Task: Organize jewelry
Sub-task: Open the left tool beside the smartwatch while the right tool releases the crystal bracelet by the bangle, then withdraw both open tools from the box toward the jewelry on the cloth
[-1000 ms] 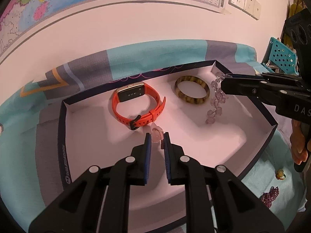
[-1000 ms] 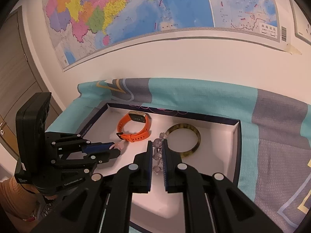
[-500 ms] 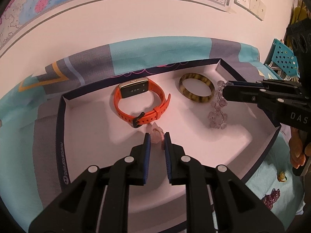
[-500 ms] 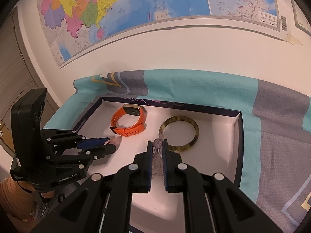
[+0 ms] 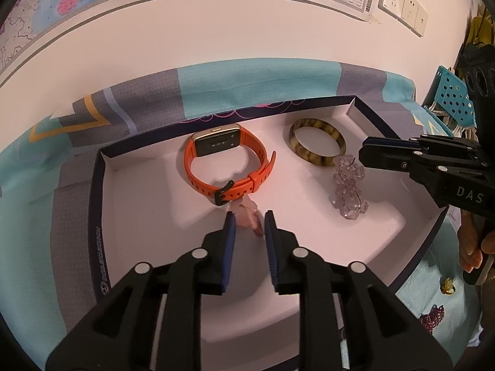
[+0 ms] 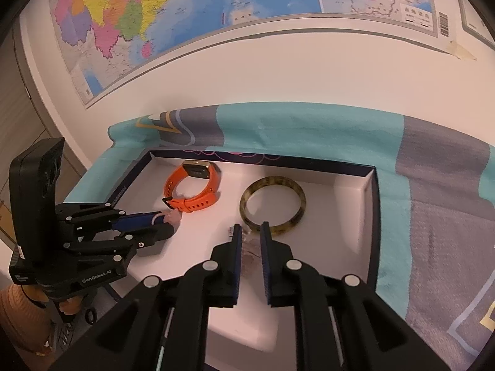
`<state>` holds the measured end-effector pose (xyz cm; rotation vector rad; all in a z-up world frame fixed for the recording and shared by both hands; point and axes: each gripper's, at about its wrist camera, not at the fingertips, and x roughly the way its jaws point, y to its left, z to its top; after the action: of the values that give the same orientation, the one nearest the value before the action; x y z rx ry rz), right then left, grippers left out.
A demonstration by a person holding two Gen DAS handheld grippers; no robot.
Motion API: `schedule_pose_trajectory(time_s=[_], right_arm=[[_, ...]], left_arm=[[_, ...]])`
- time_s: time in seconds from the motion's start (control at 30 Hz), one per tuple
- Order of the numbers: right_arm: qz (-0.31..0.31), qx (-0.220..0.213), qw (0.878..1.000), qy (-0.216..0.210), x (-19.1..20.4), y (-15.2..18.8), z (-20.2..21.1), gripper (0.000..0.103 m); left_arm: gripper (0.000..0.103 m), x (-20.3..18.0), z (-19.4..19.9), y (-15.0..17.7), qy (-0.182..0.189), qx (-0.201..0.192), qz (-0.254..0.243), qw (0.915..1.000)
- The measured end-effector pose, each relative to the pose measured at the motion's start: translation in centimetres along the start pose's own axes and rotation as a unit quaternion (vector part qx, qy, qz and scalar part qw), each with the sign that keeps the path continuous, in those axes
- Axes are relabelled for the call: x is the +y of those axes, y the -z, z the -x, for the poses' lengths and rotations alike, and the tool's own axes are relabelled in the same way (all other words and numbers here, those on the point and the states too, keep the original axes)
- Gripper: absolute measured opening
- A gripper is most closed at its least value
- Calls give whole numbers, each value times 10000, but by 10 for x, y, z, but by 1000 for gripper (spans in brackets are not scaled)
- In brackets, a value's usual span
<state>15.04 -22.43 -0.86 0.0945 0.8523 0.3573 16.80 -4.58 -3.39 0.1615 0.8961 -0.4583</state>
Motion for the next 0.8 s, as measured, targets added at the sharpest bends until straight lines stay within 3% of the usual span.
schedule_pose_trajectory(time_s=[0.2, 0.43, 0.57, 0.67, 0.8], right_arm=[[212, 30, 9998, 12, 7, 4, 3, 19], [252, 193, 9995, 45, 8, 9, -3, 22], [66, 159, 9998, 66, -1, 11, 0, 38], [-2, 77, 10000, 24, -5, 15, 11, 40], [-10, -41, 10000, -32, -3, 24, 29, 51]], left_arm=[[42, -2, 7, 1, -39, -118, -72, 9999], [53, 0, 29, 6, -6, -366, -46, 9993], [67, 2, 47, 14, -92, -532, -25, 9985], [72, 5, 59, 22, -159, -598, -51, 9981], [80, 2, 72, 33, -177, -693, -95, 9974]])
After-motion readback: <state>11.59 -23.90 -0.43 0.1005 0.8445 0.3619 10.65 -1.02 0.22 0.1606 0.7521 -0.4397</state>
